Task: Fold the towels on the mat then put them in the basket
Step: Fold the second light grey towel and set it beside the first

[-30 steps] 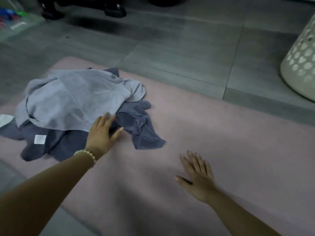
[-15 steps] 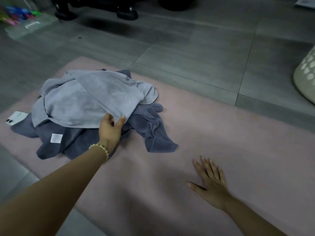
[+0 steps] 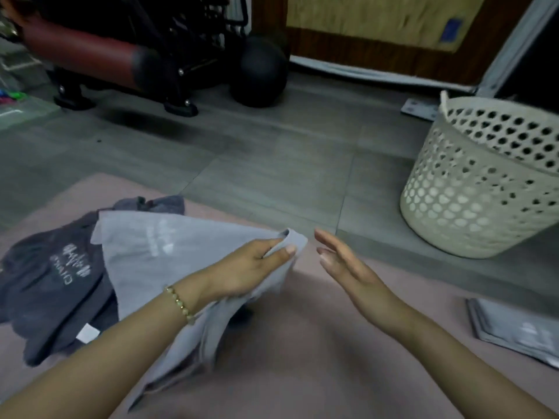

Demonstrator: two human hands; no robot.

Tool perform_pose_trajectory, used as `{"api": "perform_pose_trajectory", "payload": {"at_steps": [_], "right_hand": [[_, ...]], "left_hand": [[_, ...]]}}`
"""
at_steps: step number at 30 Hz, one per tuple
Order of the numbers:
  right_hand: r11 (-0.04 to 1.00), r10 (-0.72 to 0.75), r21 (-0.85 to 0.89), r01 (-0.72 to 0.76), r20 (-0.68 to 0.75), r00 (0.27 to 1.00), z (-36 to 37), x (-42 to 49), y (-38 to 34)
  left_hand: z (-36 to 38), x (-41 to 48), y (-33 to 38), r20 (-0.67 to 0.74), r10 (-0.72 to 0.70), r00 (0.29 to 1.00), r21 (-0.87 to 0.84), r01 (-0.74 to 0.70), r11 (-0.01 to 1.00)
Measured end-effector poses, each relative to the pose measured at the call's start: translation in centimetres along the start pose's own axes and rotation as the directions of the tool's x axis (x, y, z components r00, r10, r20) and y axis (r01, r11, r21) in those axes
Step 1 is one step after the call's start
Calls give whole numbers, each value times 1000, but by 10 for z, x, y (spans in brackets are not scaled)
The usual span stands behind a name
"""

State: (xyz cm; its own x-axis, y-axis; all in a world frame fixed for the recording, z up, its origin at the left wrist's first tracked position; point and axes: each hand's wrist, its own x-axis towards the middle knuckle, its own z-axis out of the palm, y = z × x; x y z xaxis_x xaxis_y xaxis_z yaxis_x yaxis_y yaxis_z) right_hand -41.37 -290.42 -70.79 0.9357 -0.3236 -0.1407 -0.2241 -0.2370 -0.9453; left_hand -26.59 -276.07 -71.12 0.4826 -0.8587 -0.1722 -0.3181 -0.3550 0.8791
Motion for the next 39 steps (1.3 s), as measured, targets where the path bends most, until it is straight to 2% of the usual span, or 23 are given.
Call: {"api": "perform_pose_trajectory", "payload": {"at_steps": [3, 5, 7, 9, 10, 14, 18, 21, 24, 26, 28, 31, 34, 37, 39], "right_hand": [[998, -59, -26, 59, -2, 998, -22, -23, -58], [994, -101, -44, 99, -47, 994, -33, -44, -93], [986, -159, -67, 149, -174, 972, -41, -66, -120], [972, -233, -115, 205, -345, 909, -47, -91, -140], [966, -256, -143, 216, -387, 886, -49, -104, -147], [978, -178, -176, 115, -404, 897, -56, -153, -154], [971, -171, -236, 45, -546, 820, -73, -190, -144], [957, -175, -290, -9, -601, 780, -97, -212, -145], [985, -118, -171, 26, -557, 822, -122, -238, -157], [998, -56, -28, 49, -515, 855, -133, -253, -167], [996, -51, 40, 82, -505, 861, -138, -260, -176], [981, -46, 133, 138, -537, 842, -137, -258, -190], [975, -44, 153, 158, -569, 821, -135, -247, -202], [975, -50, 143, 172, -609, 791, -136, -237, -211], [973, -45, 150, 175, -621, 782, -138, -234, -217]], "left_hand": [[-5, -17, 66, 84, 29, 996, -56, -24, 998], [-9, -30, 108, 81, 49, 996, -42, -46, 998], [-11, -39, 144, -19, 89, 996, -64, -90, 994], [-6, -46, 177, -116, 96, 989, -174, -115, 978], [-1, -49, 194, -137, 81, 987, -254, -114, 960], [27, -63, 267, -225, 90, 970, -463, -188, 866], [59, -74, 321, -272, 88, 958, -568, -234, 789], [65, -79, 345, -368, 80, 926, -567, -292, 770], [57, -85, 347, -432, 21, 902, -616, -312, 723], [51, -90, 340, -404, -11, 915, -670, -288, 684], [49, -92, 329, -344, 1, 939, -695, -255, 672], [65, -108, 318, -200, 33, 979, -673, -162, 721], [93, -125, 306, -13, 142, 990, -526, -128, 841], [117, -140, 285, 11, 276, 961, -278, -262, 924], [126, -142, 269, 47, 340, 939, -194, -325, 926]]}}
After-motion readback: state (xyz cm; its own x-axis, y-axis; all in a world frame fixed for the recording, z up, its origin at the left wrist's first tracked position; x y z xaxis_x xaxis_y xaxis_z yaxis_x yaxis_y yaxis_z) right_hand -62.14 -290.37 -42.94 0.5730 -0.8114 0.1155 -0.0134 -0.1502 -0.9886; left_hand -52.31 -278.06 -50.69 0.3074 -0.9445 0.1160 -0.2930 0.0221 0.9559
